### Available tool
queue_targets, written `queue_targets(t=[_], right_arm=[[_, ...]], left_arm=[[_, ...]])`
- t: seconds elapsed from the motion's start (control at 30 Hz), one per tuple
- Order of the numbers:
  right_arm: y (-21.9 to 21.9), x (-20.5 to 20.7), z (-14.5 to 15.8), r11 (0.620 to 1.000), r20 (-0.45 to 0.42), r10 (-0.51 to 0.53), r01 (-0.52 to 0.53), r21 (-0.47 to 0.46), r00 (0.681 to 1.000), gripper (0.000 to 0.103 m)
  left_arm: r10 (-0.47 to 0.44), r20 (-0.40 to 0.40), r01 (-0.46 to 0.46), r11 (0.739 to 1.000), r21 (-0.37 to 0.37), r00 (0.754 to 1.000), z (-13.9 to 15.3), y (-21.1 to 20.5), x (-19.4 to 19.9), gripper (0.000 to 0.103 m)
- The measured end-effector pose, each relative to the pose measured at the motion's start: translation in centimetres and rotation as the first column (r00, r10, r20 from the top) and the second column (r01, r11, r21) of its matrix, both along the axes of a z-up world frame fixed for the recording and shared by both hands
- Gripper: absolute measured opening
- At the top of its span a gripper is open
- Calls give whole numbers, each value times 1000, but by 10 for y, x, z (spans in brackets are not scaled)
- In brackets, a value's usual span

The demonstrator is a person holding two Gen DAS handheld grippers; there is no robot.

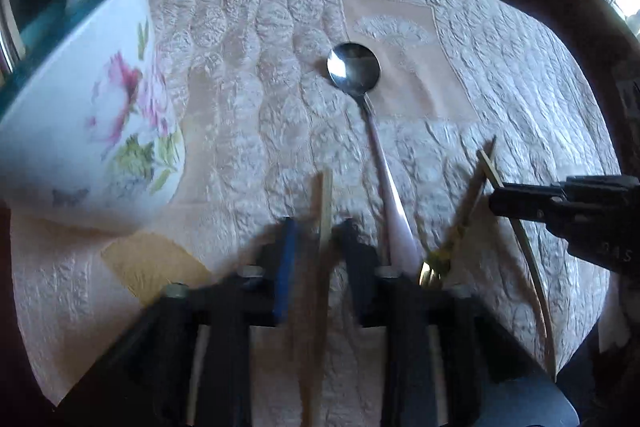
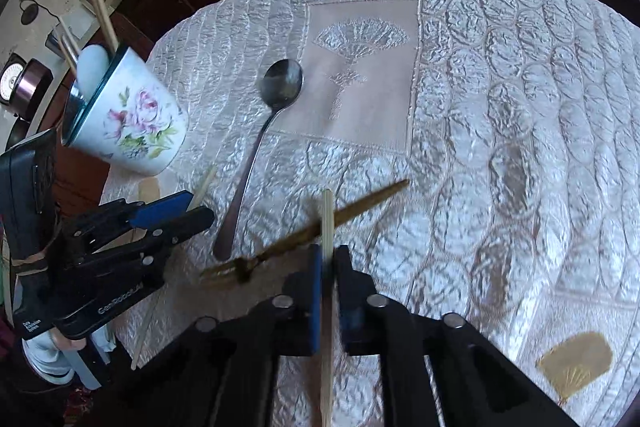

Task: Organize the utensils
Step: 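Carry both chopsticks to the cup and lower them in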

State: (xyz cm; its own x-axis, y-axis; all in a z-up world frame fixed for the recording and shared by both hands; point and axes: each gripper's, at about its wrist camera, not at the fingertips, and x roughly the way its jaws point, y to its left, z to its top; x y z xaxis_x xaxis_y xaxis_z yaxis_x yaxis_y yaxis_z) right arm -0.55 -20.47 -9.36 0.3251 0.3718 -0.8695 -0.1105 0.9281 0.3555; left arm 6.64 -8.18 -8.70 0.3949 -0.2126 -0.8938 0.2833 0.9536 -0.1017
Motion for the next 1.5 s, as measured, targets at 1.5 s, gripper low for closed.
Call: queue_targets(t=[1.5], right_arm=[[43, -55, 186, 989, 435, 79, -126, 80, 897, 5]], left_arm=[[41, 241, 5, 982, -191, 970, 153, 95, -80, 4]])
